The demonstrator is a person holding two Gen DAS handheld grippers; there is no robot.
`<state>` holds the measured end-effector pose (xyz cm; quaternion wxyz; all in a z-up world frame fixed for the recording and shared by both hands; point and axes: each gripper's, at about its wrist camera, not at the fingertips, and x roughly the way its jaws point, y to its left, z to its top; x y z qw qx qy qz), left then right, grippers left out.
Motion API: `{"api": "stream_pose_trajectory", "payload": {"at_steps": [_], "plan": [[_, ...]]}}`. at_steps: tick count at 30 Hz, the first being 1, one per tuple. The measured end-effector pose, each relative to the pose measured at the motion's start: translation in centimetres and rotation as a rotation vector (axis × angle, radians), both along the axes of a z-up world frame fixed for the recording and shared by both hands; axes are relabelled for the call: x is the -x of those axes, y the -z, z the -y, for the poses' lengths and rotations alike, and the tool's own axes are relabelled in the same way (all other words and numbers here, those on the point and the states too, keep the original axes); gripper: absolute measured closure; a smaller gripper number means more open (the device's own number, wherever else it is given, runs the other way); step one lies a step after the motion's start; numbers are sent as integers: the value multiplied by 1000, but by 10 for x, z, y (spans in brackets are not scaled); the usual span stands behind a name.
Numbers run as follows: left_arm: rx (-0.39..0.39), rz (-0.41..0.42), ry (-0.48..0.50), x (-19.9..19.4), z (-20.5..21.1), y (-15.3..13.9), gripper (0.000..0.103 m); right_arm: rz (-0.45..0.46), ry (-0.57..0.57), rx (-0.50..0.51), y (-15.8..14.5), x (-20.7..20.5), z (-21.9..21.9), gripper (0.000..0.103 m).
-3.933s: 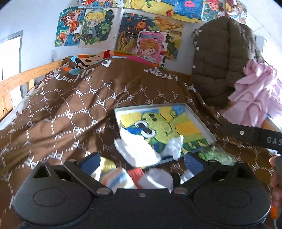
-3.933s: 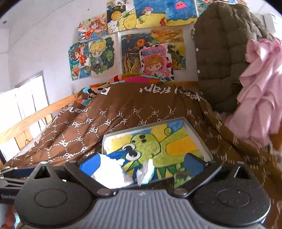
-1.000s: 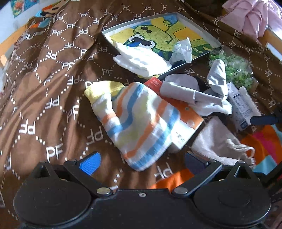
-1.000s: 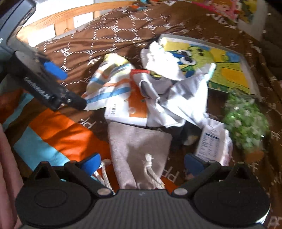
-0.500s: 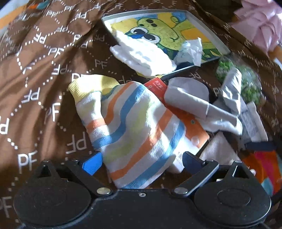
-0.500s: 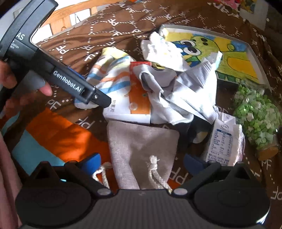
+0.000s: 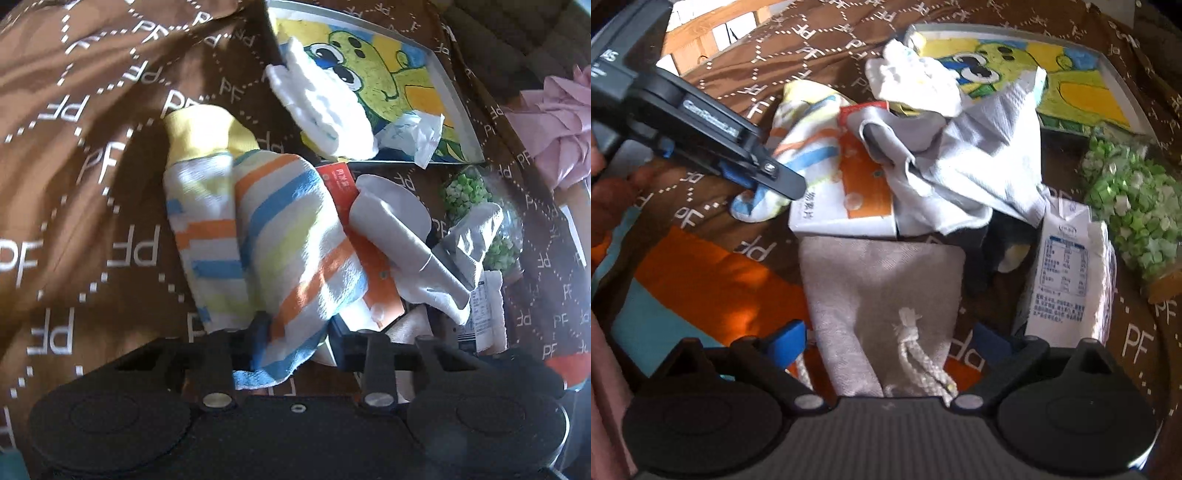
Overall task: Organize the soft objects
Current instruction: 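Grasp the striped towel with the left tool while the right tool grasps the beige pouch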
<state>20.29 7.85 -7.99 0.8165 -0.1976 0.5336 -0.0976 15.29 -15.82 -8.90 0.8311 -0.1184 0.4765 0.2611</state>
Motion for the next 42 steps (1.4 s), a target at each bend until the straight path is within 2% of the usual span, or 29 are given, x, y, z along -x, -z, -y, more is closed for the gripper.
{"api": "stream_pose_trajectory", "payload": {"at_steps": [2,5,9,13,16,18,23,24,29,34,36,37,39,41,42], "plan": [[15,-2,-9,3,-1,0,80,-19,7,-4,3,-3,0,7],[21,-34,-16,7,1,-1,88,-47,19,-2,8,-6,0,9],[22,-64,-2,22,8,-2,89,-59,25,12,11,-5,1,12],[83,-126,-51,47,5,-4,89,-49,28,6,8,-1,3,12],[38,-131,-62,60,10,-5,88,-45,27,-1,5,1,4,12],[-35,-105,-63,62,14,-9,84,-43,22,-2,4,1,3,12],[-175,-63,-75,56,15,-11,65,-41,19,0,4,2,2,12],[-192,-66,-88,54,14,-11,63,-41,21,-2,4,2,2,12],[-264,-63,-119,46,10,-5,37,-46,33,-11,8,-1,3,12],[-272,-84,-124,28,14,9,29,-51,40,-25,14,-5,2,12],[-263,-87,-117,28,16,10,29,-55,35,-35,16,-6,0,12],[-258,-86,-106,28,17,10,33,-67,36,-49,18,-7,0,12],[-251,-78,-81,29,21,9,42,-95,41,-75,21,-9,1,12],[-243,-66,-46,31,25,8,63,-120,49,-102,23,-12,2,15],[-244,-62,-25,31,28,7,67,-125,53,-112,23,-13,2,16]]}}
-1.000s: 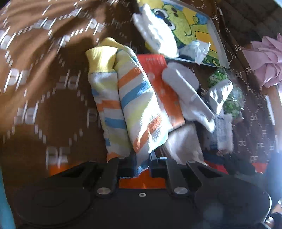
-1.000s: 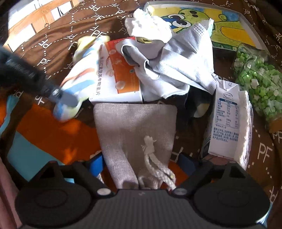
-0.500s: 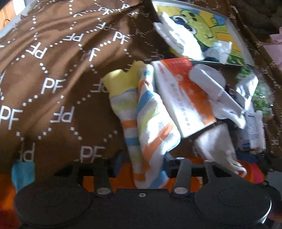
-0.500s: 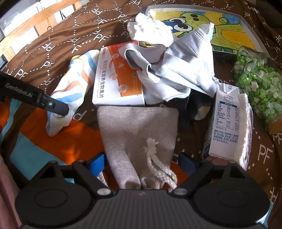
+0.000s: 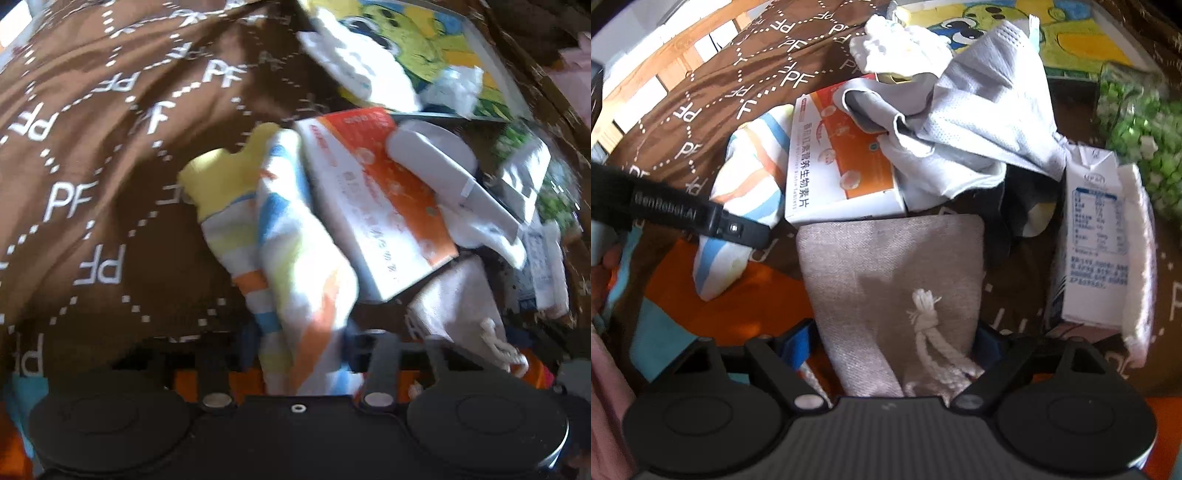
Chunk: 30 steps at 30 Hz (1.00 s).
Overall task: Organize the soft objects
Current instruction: 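Grasp the striped towel with the left tool while the right tool grasps the beige pouch, then lift the striped towel with the left tool while the right tool lifts the beige pouch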
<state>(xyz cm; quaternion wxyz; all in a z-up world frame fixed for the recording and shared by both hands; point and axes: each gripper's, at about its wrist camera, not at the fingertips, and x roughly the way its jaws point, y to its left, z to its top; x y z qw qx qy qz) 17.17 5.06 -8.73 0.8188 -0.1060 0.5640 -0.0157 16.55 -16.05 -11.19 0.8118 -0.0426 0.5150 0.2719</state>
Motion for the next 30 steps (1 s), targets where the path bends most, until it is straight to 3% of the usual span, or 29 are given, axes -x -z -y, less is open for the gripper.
{"api": "stream_pose_trajectory", "payload": {"at_steps": [3,8,13,18,20,25,30], "plan": [[12,3,21,1,3,-1,74,-6,13,-6,0,-2,1,24],[103,22,58,9,5,-10,78,-22,27,-24,-5,-1,5,42],[100,17,172,17,24,-11,78,-35,24,-17,-3,-3,7,38],[93,-36,163,12,23,2,72,-42,22,-5,0,-2,7,34],[91,-30,170,13,24,1,72,-44,24,-7,0,-3,8,40],[34,26,201,20,27,-8,77,-43,46,-45,-5,-2,14,61],[-121,106,239,32,35,-22,80,25,35,-25,-17,7,13,77]]}}
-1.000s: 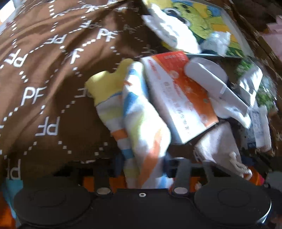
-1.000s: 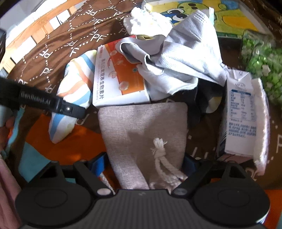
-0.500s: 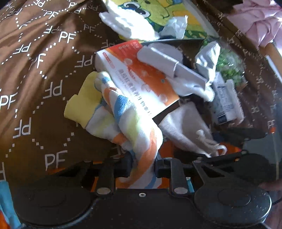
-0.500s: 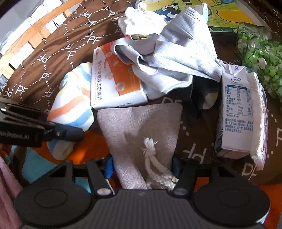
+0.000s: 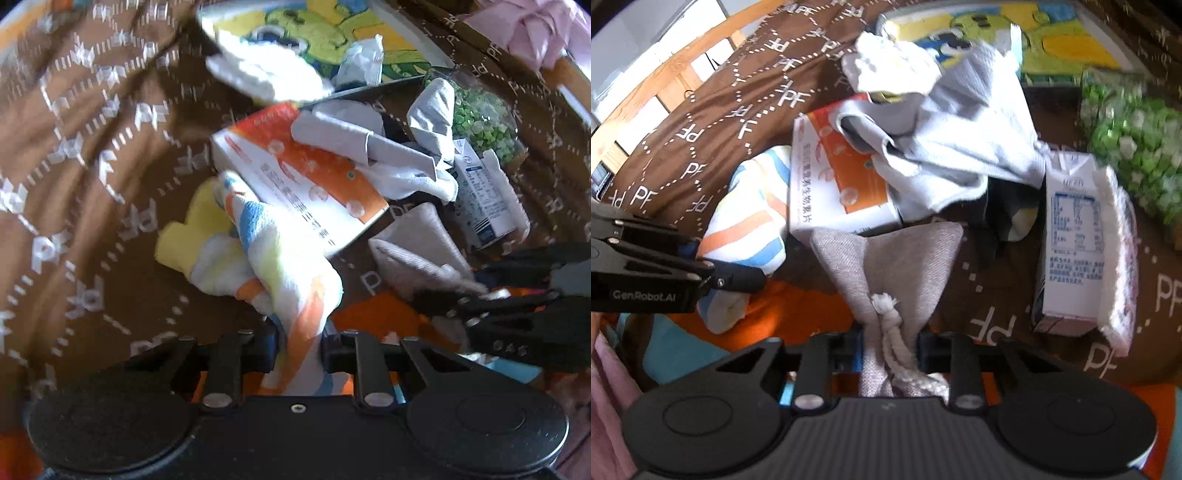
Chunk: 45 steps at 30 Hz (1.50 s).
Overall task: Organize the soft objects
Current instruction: 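Lift the striped towel with the left tool while the right tool lifts the beige pouch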
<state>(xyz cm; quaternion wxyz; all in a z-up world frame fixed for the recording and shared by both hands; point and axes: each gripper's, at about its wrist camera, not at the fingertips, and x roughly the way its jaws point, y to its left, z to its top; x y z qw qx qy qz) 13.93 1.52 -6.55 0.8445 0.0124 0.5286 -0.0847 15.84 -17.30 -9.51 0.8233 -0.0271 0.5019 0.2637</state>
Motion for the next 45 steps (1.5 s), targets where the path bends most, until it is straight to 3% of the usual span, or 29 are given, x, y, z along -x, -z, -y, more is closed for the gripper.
{"api": "stream_pose_trajectory", "payload": {"at_steps": [4,8,13,19,26,34,40,45], "plan": [[-108,144,19,16,8,-21,81,79,-16,-7,-17,14,-1,78],[-108,302,5,30,8,-44,81,204,-34,-17,-41,35,-1,78],[-124,490,8,43,13,-67,81,358,-18,-99,-73,54,8,78],[-239,620,25,44,29,-73,81,477,19,-169,-94,53,17,78],[-238,778,28,9,36,-93,81,653,25,-217,-123,26,20,78],[-94,841,-16,-86,36,-96,80,708,156,-332,-148,-82,26,77],[-18,817,-22,-165,41,-76,80,665,292,-375,-131,-161,32,77],[15,775,0,-198,36,-49,80,637,377,-418,-108,-200,41,77]]}}
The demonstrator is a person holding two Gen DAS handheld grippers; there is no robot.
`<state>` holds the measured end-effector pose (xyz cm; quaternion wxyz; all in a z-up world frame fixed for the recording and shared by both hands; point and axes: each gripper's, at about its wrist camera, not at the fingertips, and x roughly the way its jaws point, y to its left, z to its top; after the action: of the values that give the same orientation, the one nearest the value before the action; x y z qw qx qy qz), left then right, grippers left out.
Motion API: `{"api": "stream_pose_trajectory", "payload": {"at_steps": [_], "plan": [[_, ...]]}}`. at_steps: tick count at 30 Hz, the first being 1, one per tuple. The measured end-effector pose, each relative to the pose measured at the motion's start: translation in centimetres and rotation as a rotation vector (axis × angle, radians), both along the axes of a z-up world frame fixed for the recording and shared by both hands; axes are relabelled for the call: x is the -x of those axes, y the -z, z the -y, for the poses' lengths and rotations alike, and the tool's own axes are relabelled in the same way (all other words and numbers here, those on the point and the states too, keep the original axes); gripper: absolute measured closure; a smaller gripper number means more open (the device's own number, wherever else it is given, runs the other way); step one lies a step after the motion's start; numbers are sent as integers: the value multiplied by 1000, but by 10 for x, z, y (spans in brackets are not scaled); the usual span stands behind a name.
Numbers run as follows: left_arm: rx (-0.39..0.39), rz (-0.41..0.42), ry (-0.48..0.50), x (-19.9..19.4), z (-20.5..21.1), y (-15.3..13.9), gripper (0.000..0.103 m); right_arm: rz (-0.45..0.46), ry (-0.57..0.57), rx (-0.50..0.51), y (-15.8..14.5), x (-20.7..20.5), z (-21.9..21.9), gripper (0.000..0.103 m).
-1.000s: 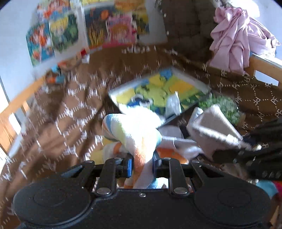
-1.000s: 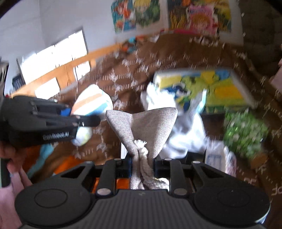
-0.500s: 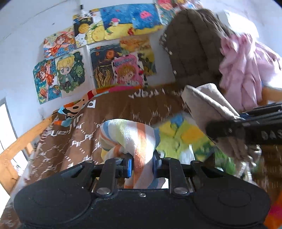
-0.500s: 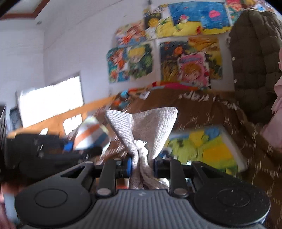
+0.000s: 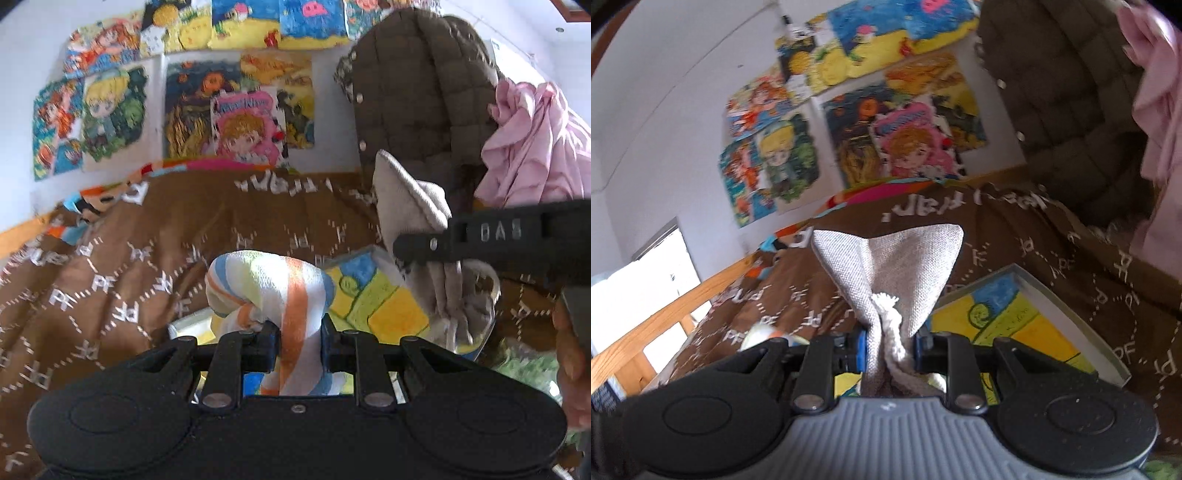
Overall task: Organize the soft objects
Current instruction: 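Lift the striped towel with the left tool while the right tool lifts the beige pouch, then lower the towel into the tray with the left tool while the right tool lowers the pouch beside it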
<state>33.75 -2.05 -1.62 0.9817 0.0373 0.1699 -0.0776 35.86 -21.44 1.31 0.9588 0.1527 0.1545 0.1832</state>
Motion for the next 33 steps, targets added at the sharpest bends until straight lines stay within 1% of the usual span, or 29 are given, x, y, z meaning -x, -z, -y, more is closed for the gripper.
{"api": "stream_pose_trajectory", "payload": {"at_steps": [3,5,7,11,18,25,33], "plan": [[33,-57,6,-14,-7,19,80,-49,26,-40,15,-21,3,77],[43,-88,14,-20,-11,29,80,-73,30,-28,25,-30,0,77],[39,-111,15,-26,-12,36,80,-116,22,-11,34,-38,-3,77],[33,-151,15,-34,-12,47,78,-181,12,23,46,-40,-11,76],[3,-192,29,-35,-6,53,78,-214,22,41,58,-36,-18,75],[-17,-244,47,-39,-1,59,76,-243,36,52,64,-39,-18,72],[-47,-264,51,-41,0,60,74,-271,48,64,68,-41,-16,60]]}}
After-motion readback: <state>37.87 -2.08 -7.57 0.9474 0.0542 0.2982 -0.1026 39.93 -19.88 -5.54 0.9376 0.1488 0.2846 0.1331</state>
